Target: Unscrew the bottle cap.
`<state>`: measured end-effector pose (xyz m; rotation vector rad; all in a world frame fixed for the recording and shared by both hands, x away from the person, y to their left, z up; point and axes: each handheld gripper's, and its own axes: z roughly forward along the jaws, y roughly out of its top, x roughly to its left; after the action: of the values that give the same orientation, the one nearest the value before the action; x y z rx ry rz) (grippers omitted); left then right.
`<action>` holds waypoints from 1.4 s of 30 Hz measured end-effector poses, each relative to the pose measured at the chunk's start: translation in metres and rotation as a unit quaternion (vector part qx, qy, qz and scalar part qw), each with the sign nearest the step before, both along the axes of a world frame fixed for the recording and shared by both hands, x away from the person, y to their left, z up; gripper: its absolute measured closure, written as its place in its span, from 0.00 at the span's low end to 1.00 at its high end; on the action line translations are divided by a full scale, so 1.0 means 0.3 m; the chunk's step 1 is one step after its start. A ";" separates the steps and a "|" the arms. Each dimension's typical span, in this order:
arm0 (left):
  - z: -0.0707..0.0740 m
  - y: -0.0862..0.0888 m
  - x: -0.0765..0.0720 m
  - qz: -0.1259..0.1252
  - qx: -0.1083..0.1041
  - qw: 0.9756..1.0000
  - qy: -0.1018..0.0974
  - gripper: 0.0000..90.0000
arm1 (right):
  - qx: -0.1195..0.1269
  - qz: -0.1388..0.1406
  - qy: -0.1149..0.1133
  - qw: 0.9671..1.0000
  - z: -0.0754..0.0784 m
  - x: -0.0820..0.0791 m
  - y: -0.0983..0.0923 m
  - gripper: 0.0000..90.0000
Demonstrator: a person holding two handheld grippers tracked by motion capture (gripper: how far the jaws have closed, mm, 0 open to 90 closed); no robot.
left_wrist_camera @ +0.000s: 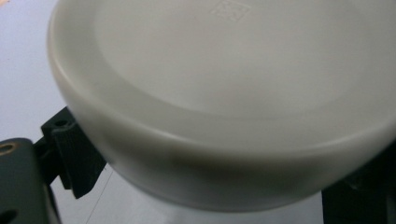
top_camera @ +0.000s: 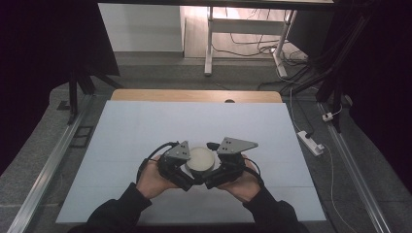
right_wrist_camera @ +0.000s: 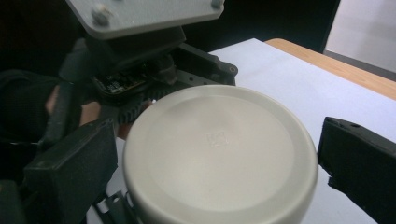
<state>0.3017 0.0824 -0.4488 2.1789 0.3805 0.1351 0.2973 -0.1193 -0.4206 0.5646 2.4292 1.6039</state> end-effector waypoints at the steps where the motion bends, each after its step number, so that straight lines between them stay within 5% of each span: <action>1: 0.001 -0.001 -0.001 0.002 -0.003 1.000 0.001 0.08 | -0.001 -0.003 0.001 1.000 -0.003 0.000 0.002 0.00; 7: 0.008 -0.001 -0.006 0.001 -0.009 1.000 0.001 0.08 | 0.007 0.003 0.004 1.000 -0.015 0.000 0.004 0.07; 14: 0.003 0.013 0.006 -0.034 -0.012 0.999 0.010 0.08 | 0.007 0.022 0.001 1.000 -0.013 -0.004 0.003 0.08; 18: -0.001 0.022 0.011 -0.071 -0.020 0.997 0.018 0.08 | 0.009 0.063 0.009 0.998 -0.010 0.004 -0.004 0.08; 23: -0.003 0.032 0.010 -0.126 -0.023 0.991 0.022 0.08 | 0.018 0.115 0.021 0.993 -0.012 0.010 -0.011 0.08; 28: -0.010 0.029 0.008 -0.132 -0.017 0.991 0.020 0.08 | 0.014 0.130 0.021 0.991 -0.019 0.008 -0.007 0.08; 42: -0.020 0.022 0.013 -0.117 -0.006 0.993 0.018 0.08 | 0.025 0.112 0.009 0.993 -0.001 0.007 -0.018 0.08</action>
<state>0.3055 0.0889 -0.4547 2.1984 0.1425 -0.0363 0.2994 -0.1246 -0.4209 0.3256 2.5494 1.7537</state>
